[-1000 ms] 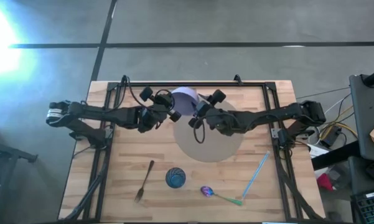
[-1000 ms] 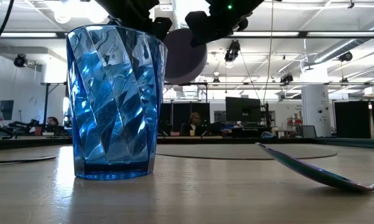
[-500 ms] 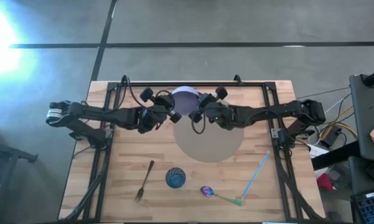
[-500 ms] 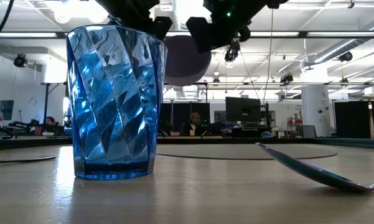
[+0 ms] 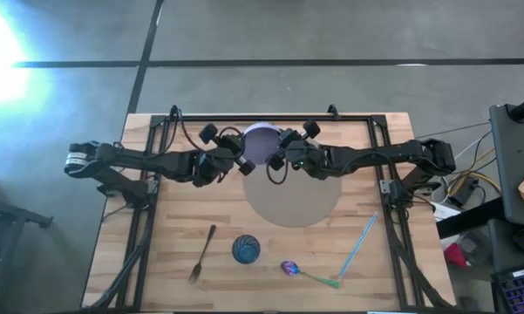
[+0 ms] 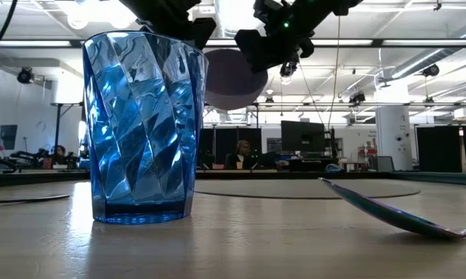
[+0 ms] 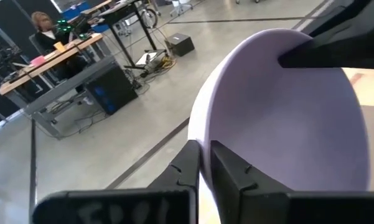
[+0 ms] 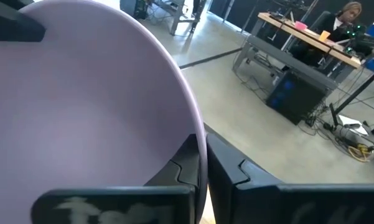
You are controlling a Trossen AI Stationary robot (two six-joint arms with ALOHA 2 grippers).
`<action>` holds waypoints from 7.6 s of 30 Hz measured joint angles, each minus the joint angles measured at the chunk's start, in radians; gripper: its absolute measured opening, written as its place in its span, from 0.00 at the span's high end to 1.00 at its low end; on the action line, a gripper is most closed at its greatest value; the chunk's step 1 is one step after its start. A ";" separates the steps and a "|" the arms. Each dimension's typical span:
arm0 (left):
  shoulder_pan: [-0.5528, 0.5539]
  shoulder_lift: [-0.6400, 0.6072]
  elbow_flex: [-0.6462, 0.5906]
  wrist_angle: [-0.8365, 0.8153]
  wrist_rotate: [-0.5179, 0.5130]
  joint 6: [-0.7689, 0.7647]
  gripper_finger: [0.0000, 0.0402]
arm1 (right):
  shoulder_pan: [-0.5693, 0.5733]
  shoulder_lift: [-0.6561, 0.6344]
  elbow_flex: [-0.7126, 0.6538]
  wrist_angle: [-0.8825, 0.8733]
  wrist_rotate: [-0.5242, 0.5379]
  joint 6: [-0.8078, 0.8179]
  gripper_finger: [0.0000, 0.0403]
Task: Pick & Place Utensil
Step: Put the purple bowl on the placemat, then put the blue cup on the top-left corner of the placemat
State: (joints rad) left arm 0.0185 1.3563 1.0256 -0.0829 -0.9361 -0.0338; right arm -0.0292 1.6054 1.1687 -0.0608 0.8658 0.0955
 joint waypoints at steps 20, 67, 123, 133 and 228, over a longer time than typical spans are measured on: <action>0.002 -0.001 0.008 0.011 0.137 0.055 0.61 | 0.005 -0.023 0.000 -0.147 -0.029 0.003 0.98; 0.001 -0.052 0.063 -0.206 0.228 0.065 0.58 | -0.461 -0.287 -0.055 -0.606 -0.849 0.230 0.98; 0.001 -0.052 0.063 -0.232 0.230 0.026 0.58 | -0.284 0.048 -0.079 -0.581 -0.915 0.252 0.98; 0.001 -0.052 0.063 -0.232 0.230 0.026 0.58 | -0.284 0.048 -0.096 -0.587 -0.910 0.241 0.98; -0.112 -0.055 0.279 -0.682 0.801 -0.209 0.58 | -0.038 -0.543 -0.251 -0.542 -0.857 0.245 0.64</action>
State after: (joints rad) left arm -0.0937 1.3018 1.3048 -0.7646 -0.1346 -0.2429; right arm -0.0670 1.0626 0.9176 -0.6025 0.0085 0.3405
